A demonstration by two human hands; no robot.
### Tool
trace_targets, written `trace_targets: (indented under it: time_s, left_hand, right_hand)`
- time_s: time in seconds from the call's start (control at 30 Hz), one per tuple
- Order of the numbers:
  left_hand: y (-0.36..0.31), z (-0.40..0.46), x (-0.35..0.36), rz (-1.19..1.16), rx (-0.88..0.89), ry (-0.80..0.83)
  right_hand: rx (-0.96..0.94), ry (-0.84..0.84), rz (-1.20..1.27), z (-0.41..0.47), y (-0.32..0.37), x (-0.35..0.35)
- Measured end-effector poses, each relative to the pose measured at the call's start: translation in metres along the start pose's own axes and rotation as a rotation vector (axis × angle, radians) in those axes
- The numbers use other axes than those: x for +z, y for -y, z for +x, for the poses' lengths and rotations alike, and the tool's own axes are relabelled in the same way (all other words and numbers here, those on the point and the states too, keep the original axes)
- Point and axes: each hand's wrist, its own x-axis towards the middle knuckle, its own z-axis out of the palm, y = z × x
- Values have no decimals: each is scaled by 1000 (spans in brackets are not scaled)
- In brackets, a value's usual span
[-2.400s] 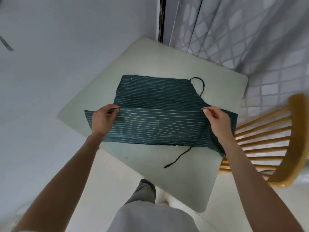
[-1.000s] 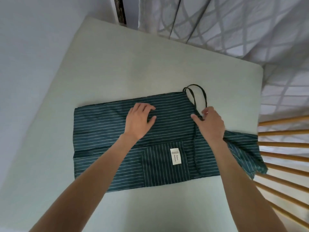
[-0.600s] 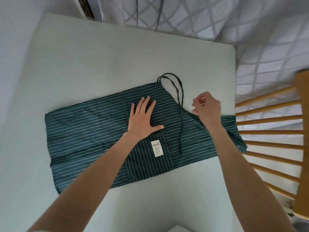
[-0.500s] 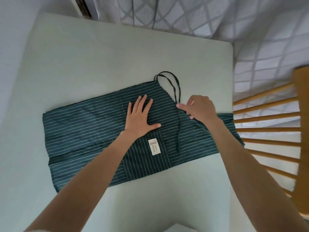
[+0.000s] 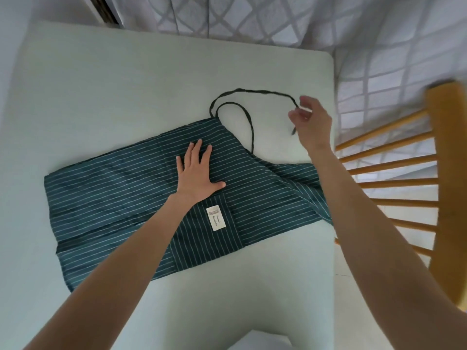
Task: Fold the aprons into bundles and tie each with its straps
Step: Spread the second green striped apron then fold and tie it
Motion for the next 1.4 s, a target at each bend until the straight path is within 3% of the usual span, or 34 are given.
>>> trace_targets:
  time_s: [0.1, 0.2, 0.3, 0.4, 0.67, 0.83, 1.0, 1.13, 1.2, 1.33, 1.4]
  left_hand:
    - [-21, -4, -1, 1, 88, -120]
    - [-48, -11, 10, -51, 363, -284]
    - [-75, -16, 24, -46, 493, -213]
    - [-90, -20, 40, 61, 482, -62]
    - [-80, -39, 41, 164, 434, 39]
    - [-52, -60, 39, 179, 458, 52]
    - [-68, -64, 46, 125, 404, -64]
    - [-93, -55, 47, 94, 470, -194]
    - [-107, -54, 49, 90, 550, -185]
    - [-131, -70, 67, 135, 723, -96]
    - [-135, -78, 78, 150, 724, -74]
  right_hand:
    - [37, 84, 48, -5, -14, -11]
    - [-118, 154, -202, -46, -50, -29]
    - [-255, 146, -544, -98, -93, -43]
    - [-186, 161, -761, -132, -127, -51]
    - [-365, 111, -722, -136, -130, -72]
    - [-310, 69, -578, -108, -110, -86]
    - [-41, 11, -635, -98, -133, -88]
    - [-180, -205, -657, -126, -150, -89]
    - [-136, -265, -631, -146, -154, -84]
    - [166, -228, -434, -172, -172, -75]
    - [128, -182, -355, -172, -181, -80]
